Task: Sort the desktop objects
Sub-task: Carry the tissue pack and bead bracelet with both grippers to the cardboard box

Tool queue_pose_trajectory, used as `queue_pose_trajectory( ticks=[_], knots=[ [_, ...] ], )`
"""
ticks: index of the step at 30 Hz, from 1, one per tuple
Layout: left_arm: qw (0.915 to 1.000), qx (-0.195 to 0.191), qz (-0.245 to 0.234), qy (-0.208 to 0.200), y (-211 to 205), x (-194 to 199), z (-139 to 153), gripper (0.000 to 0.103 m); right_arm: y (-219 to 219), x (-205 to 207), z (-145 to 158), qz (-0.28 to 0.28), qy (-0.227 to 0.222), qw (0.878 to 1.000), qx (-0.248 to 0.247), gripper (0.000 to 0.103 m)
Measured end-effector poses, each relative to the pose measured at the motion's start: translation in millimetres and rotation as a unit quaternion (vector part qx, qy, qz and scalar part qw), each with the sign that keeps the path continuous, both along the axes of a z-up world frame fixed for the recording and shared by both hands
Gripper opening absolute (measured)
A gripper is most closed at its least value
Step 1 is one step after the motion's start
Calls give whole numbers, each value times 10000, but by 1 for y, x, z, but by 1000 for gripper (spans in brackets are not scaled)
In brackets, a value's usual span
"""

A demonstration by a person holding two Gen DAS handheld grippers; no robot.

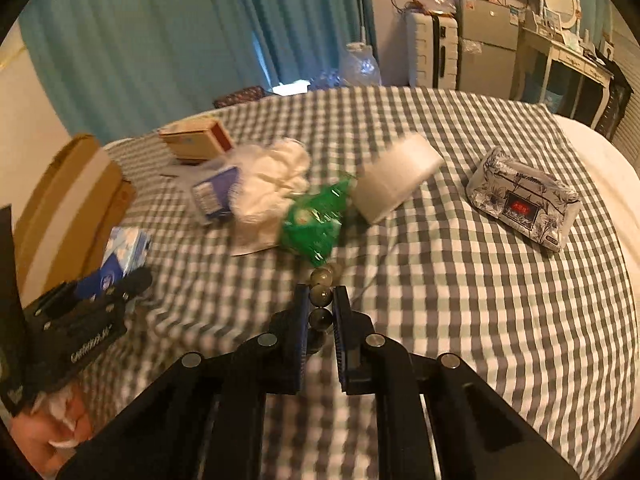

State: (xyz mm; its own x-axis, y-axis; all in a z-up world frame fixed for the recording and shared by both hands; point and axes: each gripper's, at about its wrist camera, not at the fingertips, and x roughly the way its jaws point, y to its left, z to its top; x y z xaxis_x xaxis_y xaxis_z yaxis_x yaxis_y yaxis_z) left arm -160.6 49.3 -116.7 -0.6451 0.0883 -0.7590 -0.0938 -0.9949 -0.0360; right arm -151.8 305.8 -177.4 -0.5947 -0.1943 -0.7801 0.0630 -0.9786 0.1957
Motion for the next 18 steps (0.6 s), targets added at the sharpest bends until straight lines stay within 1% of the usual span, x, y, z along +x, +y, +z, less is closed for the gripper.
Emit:
queue_pose_trajectory(
  ticks=[2,8,13,18],
  knots=[
    [9999,-11,19,141,-1,5,11,52,-2,6,8,36,38,9999,-121,11],
    [9991,26,-38,424,-8,19,49,52,-9,27,39,67,300,9994,-159,11],
    [9980,89,-66,622,-14,34,75,52,-24,41,65,131,549,9984,-33,11],
    [9966,65,-163,800,-17,44,96,52,-36,55,89,249,761,9968,41,11]
  ],
)
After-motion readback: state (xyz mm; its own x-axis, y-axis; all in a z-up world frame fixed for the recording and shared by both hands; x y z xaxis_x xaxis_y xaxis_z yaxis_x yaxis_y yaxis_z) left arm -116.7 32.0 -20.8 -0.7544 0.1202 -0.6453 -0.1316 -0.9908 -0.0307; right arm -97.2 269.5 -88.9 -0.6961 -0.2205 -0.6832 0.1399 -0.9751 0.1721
